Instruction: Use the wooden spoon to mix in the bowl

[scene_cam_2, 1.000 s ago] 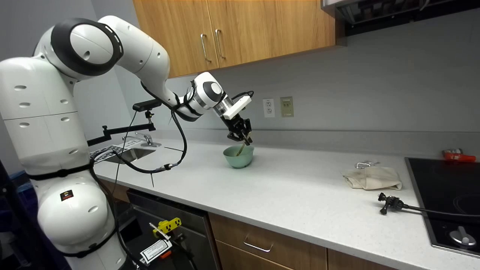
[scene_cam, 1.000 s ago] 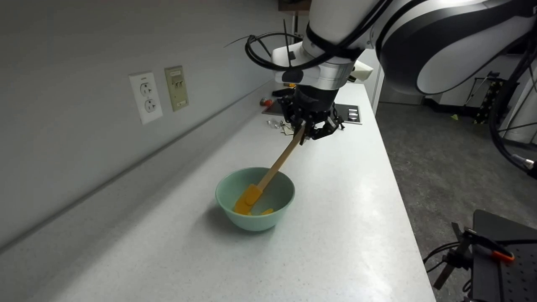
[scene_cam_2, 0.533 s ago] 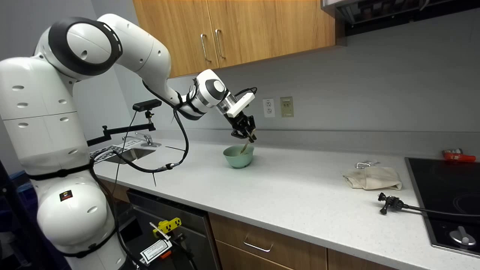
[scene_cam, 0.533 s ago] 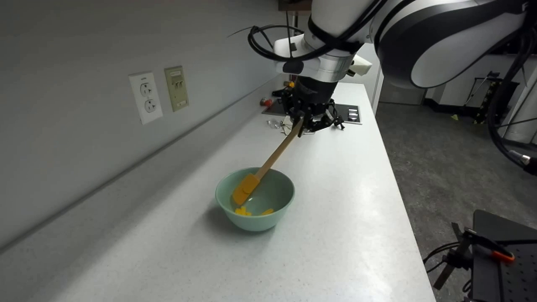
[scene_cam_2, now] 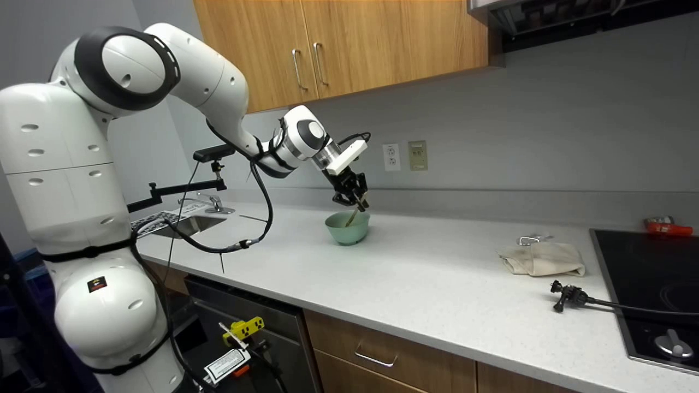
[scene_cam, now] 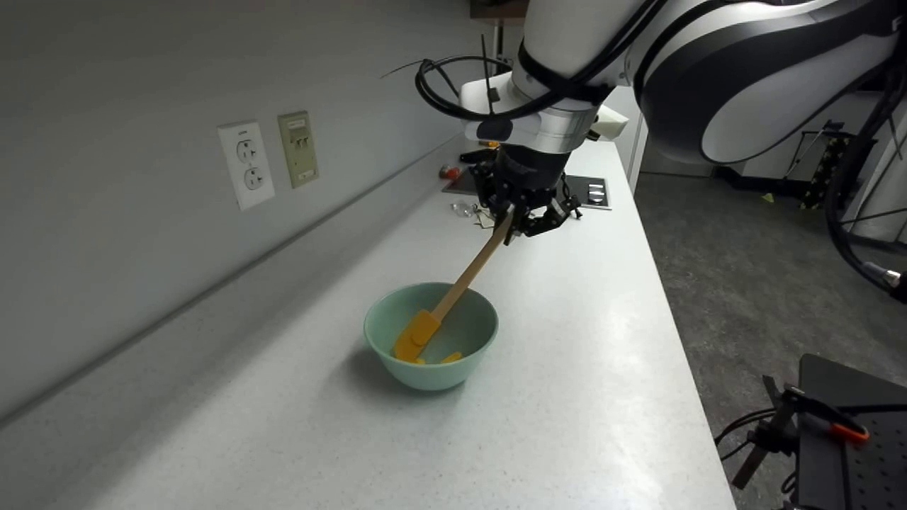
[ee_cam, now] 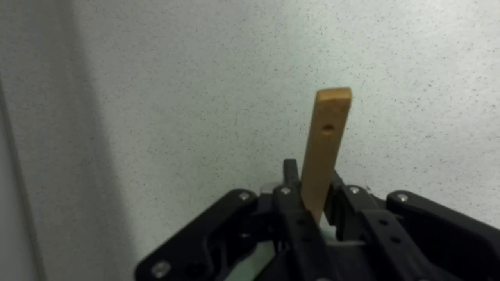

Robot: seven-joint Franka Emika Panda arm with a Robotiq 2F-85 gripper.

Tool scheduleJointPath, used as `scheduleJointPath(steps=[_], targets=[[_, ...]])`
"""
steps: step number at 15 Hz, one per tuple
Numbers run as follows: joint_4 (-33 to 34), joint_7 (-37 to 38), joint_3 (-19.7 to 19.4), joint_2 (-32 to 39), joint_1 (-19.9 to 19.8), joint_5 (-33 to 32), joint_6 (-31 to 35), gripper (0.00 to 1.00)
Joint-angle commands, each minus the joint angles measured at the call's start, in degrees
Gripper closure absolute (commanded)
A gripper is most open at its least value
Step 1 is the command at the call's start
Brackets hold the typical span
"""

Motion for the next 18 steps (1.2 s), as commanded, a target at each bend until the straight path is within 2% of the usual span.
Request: scheduleJointPath(steps=[1,11,18], targets=[[0.1,0.9,0.0,0.5,0.5,-1.7,-0.2,0.96],[-0.4,1.0,-1.9,0.7,-0.8,-8.5,1.5,0.96],[1.6,2.2,-3.0,1.2,-1.3,-9.4,1.8,0.96]])
